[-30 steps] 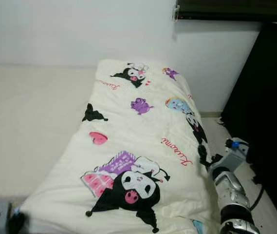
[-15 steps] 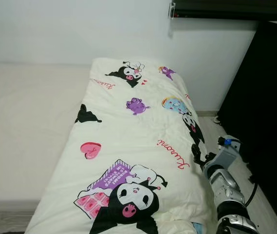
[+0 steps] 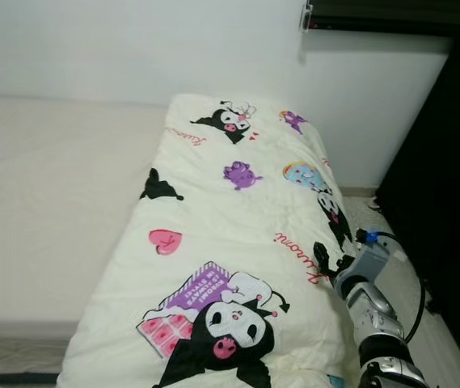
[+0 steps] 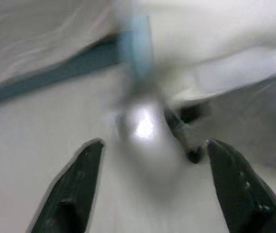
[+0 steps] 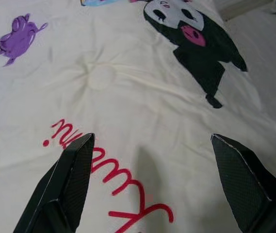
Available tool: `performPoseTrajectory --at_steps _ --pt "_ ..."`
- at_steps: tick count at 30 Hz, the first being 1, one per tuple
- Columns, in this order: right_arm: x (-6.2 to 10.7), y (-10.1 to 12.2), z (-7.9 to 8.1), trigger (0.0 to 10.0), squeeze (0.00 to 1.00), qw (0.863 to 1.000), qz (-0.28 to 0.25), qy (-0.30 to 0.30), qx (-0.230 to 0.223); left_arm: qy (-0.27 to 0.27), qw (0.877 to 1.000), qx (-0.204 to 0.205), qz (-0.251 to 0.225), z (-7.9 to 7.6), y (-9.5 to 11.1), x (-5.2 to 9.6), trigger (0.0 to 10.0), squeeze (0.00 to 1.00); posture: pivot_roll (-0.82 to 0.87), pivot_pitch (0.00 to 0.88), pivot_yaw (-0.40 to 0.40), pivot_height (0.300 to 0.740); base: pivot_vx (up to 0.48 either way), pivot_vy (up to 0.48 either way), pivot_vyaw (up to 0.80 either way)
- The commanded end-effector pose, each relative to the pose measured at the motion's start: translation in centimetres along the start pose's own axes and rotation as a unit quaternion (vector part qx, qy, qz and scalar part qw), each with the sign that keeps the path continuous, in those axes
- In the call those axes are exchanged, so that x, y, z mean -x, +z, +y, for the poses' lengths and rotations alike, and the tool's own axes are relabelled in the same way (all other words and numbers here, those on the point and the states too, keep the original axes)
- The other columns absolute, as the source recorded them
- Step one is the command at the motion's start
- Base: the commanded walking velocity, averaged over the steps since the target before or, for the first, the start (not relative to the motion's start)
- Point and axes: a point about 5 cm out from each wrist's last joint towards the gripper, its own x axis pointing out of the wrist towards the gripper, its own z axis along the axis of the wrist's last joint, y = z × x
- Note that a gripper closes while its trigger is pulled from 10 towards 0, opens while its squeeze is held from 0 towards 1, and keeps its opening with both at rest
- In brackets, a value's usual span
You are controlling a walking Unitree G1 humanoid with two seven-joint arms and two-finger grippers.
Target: Clean up the room
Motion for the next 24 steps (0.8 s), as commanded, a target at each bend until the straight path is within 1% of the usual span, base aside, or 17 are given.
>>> performPoseTrajectory --at_steps 1,2,4,5,6,7,8,9,10,11,12,13,15,16,18,20,24 --pt "0.0 0.1 0.1 10.0 0.0 1.0 -0.006 0.006 -0.009 -0.078 0.993 0.012 -0.089 -0.9 3.6 0.3 10.0 1.0 0.19 0.063 -0.099 0.575 0.0 0.0 0.0" --pt "-0.1 0.2 0.2 10.0 0.0 1.0 -0.01 0.011 -0.011 -0.119 0.981 0.037 -0.148 -1.5 5.7 0.8 10.0 1.0 0.19 0.063 -0.099 0.575 0.0 0.0 0.0" --pt "-0.1 0.2 0.2 10.0 0.0 1.0 -0.01 0.011 -0.011 -0.119 0.981 0.037 -0.148 -1.5 5.7 0.8 10.0 1.0 0.19 0.063 -0.099 0.575 0.0 0.0 0.0" --pt "-0.1 0.4 0.6 10.0 0.95 0.999 -0.023 0.025 -0.01 -0.164 0.952 0.076 -0.249 -2.1 9.4 1.3 10.0 0.0 0.18 0.055 -0.094 0.575 0.0 0.0 0.0" --pt "-0.2 0.6 0.9 10.0 1.0 0.999 -0.032 0.031 -0.011 -0.196 0.92 0.101 -0.324 -2.5 12.1 1.7 10.0 0.0 0.18 0.055 -0.094 0.575 0.0 0.0 0.0" --pt "-0.3 0.5 1.3 10.0 1.0 0.999 -0.029 0.039 -0.012 -0.177 0.895 0.132 -0.388 -2.0 14.3 1.2 10.0 0.0 0.16 0.046 -0.092 0.575 0.0 0.0 0.0" --pt "-0.3 0.5 1.3 10.0 1.0 0.999 -0.029 0.039 -0.012 -0.177 0.895 0.132 -0.388 -2.0 14.3 1.2 10.0 0.0 0.16 0.046 -0.092 0.575 0.0 0.0 0.0" --pt "-0.3 0.4 1.3 10.0 0.83 0.999 -0.024 0.035 -0.011 -0.102 0.868 0.213 -0.436 -0.5 16.2 -1.2 10.0 0.0 0.15 0.044 -0.091 0.575 0.0 0.0 0.0" --pt "-0.3 0.4 1.3 10.0 0.83 0.999 -0.024 0.035 -0.011 -0.102 0.868 0.213 -0.436 -0.5 16.2 -1.2 10.0 0.0 0.15 0.044 -0.091 0.575 0.0 0.0 0.0" --pt "-0.3 0.3 1.3 10.0 0.83 0.999 -0.023 0.033 -0.01 -0.087 0.865 0.232 -0.437 -0.2 16.4 -1.8 10.0 0.0 0.15 0.044 -0.091 0.575 0.0 0.0 0.0" --pt "-0.3 0.2 1.3 10.0 0.0 0.999 -0.024 0.041 -0.023 -0.057 0.863 0.26 -0.429 0.3 16.2 -3.0 10.0 0.0 0.15 0.039 -0.1 0.58 0.0 0.0 0.0" --pt "-0.3 0.2 1.3 10.0 0.0 0.999 -0.024 0.041 -0.023 -0.057 0.863 0.26 -0.429 0.3 16.2 -3.0 10.0 0.0 0.15 0.039 -0.1 0.58 0.0 0.0 0.0" --pt "-0.3 -0.4 2.0 10.0 0.0 0.997 -0.023 0.068 -0.029 -0.006 0.866 0.311 -0.391 0.9 15.2 -6.1 10.0 0.0 0.15 0.034 -0.105 0.59 -0.39 0.0 0.0" --pt "-0.3 -0.6 2.4 10.0 0.0 0.996 -0.023 0.079 -0.031 -0.005 0.866 0.325 -0.379 0.6 15.0 -7.3 10.0 0.0 0.14 0.032 -0.105 0.595 -0.48 0.0 0.0" --pt "-0.3 -0.7 2.8 10.0 0.0 0.996 -0.023 0.086 -0.032 -0.018 0.865 0.334 -0.374 0.1 15.1 -8.0 10.0 0.0 0.14 0.025 -0.109 0.605 -0.48 0.0 0.0" --pt "-0.5 -0.6 3.1 10.0 0.0 0.995 -0.024 0.093 -0.031 -0.019 0.861 0.341 -0.378 -0.1 15.2 -9.0 10.0 0.0 0.13 0.015 -0.114 0.615 0.0 0.0 0.0" --pt "-0.6 -0.4 3.4 10.0 0.0 0.994 -0.026 0.102 -0.027 -0.018 0.86 0.352 -0.368 -0.2 15.0 -10.2 10.0 0.0 0.12 0.008 -0.115 0.63 0.0 0.0 0.0"
